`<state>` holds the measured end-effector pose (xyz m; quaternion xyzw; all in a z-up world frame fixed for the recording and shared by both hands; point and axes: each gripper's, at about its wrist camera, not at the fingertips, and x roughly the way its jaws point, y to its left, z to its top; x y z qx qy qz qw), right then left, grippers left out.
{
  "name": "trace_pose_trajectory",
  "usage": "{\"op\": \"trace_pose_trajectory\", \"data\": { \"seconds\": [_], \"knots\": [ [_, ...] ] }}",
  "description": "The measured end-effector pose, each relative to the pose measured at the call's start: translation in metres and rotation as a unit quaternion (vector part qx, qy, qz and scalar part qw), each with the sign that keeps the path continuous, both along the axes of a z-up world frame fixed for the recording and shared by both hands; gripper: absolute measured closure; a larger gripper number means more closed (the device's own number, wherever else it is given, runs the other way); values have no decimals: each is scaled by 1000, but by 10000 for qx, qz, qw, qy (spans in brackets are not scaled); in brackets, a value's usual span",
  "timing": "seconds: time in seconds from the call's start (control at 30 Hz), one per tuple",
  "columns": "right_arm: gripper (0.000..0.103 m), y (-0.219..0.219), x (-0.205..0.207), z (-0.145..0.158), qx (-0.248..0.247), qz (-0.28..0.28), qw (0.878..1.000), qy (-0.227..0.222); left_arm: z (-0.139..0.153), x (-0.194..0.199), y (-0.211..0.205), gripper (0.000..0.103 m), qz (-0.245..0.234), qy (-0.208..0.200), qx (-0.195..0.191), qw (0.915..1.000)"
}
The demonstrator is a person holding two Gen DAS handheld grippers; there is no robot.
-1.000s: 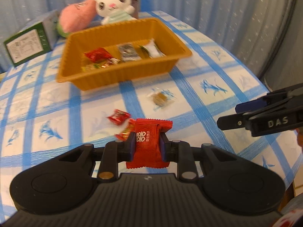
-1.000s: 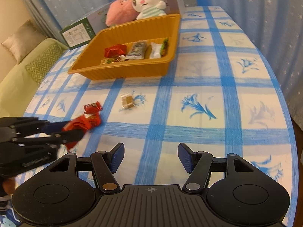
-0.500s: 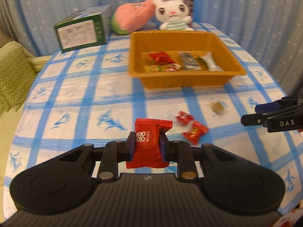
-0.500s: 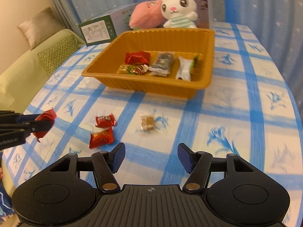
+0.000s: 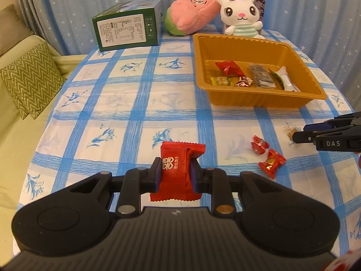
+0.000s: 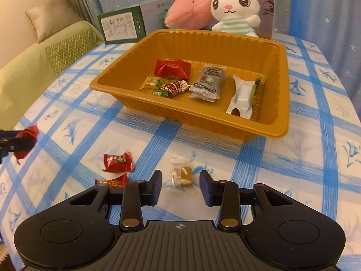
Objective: Organize snacks
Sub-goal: 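Close the right gripper on the clear-wrapped candy while the left holds the red packet, then carry the red packet and clear candy over the orange tray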
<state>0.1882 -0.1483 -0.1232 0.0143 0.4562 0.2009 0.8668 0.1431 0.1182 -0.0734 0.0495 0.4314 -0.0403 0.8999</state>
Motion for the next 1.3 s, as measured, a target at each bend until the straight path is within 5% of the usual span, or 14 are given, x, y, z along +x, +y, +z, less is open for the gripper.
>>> {"op": "trace_pose_trajectory", "data": {
  "seconds": [0.4, 0.73, 1.3],
  "knots": [
    [81, 16, 9, -12, -444, 162, 9988, -121, -3, 9, 9, 79, 47, 42, -9, 10000],
    [82, 16, 10, -12, -425, 158, 9989, -82, 0, 15, 2, 79, -82, 5, -3, 10000],
    [82, -24, -7, 57, 496, -346, 9982, 14, 38, 37, -41, 79, -679, -407, -146, 9968]
  ]
}}
